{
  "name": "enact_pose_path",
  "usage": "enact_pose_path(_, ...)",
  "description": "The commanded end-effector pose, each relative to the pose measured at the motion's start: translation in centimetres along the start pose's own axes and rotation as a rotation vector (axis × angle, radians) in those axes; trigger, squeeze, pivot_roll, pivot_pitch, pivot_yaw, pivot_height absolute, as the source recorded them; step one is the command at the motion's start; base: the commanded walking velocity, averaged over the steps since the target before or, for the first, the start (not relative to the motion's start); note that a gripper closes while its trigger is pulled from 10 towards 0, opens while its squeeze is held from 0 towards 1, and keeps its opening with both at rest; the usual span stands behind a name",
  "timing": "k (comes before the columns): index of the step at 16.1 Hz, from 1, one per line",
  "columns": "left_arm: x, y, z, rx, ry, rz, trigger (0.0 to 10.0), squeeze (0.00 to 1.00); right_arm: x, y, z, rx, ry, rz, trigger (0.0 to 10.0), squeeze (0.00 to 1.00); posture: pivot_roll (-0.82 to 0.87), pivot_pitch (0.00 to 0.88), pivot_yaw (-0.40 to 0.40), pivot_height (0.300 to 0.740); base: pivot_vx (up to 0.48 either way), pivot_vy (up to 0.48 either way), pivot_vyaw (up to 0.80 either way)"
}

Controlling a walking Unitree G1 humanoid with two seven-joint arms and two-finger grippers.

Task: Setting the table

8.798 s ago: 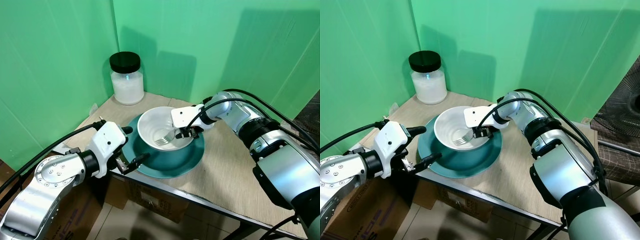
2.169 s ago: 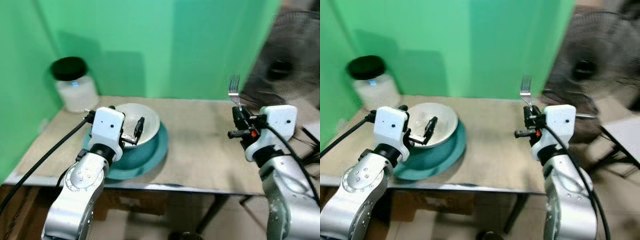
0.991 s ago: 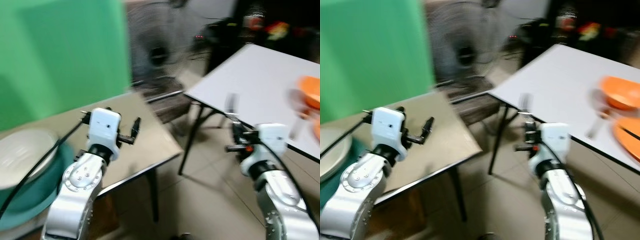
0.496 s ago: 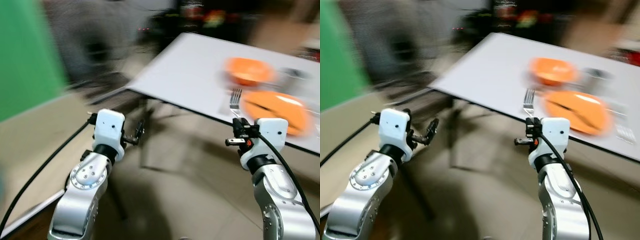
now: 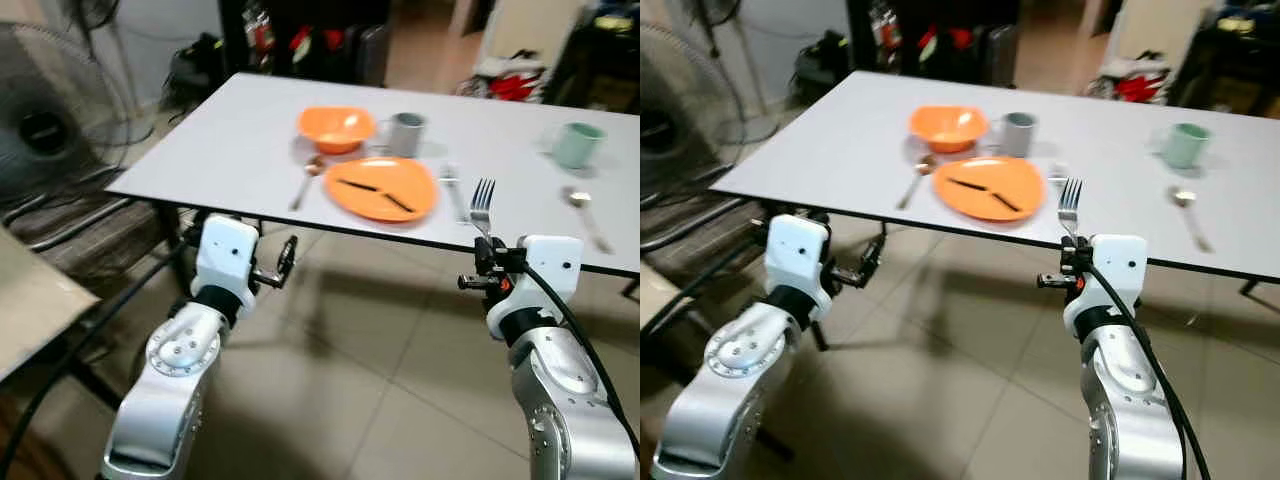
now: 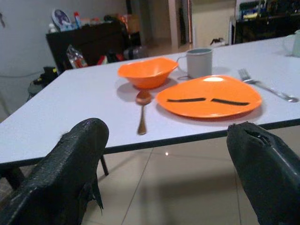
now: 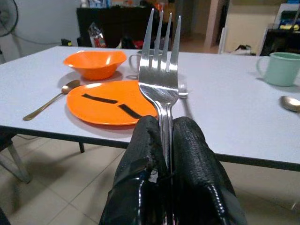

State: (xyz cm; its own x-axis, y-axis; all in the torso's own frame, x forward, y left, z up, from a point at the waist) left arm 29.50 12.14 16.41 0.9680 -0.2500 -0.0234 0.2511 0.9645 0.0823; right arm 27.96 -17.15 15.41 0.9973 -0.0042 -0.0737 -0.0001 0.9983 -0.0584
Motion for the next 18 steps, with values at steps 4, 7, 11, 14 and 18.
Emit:
enact_pose_path(4,-0.1,0.4,0.0,0.020,0.001,0.007,10.0,0.00,-0.2,0.1,0.1,-0.013,0.000,-0.002,10.0,0.00,-0.09,0.002,0.018,0.740,0.000,-0.463,0.00)
enact_pose_path(7,-0.1,0.2,0.2,-0.007,-0.015,0.004,10.0,0.00,-0.3,0.1,0.3,-0.034,-0.005,-0.006,10.0,0.00,-0.10,0.007,0.023,0.740,0.000,-0.301,0.00)
enact_pose_path(11,0.1,0.2,0.2,-0.028,-0.020,-0.008,10.0,0.00,-0.3,-0.1,0.4,-0.057,0.000,-0.010,10.0,0.00,-0.10,0.012,0.026,0.740,0.000,0.000,-0.42)
enact_pose_path(14,0.1,0.3,0.3,-0.047,-0.024,0.003,10.0,0.00,-0.3,-0.1,0.5,-0.087,-0.001,-0.002,10.0,0.00,-0.11,0.015,0.022,0.740,0.175,0.000,-0.80)
enact_pose_path(18,-0.3,3.3,0.4,-0.028,-0.036,0.136,10.0,0.00,0.0,-0.1,0.6,-0.091,0.002,0.008,10.0,0.00,-0.09,0.017,-0.004,0.740,0.295,0.000,-0.80)
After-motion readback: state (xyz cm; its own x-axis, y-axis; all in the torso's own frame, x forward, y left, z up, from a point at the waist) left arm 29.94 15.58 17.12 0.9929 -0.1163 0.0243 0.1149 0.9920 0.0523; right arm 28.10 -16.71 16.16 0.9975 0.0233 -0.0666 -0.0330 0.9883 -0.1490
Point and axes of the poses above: a point about 5 cm out from each wrist's last joint towards the gripper, its own x axis pointing out of the wrist towards the gripper, its own z axis along the axis of the wrist's last joint, y = z × x, the point moved 4 cm from there along x, pointing out of the wrist towards the gripper, and after that the axes turned 5 degrees about -x, right-handed, at the moved point
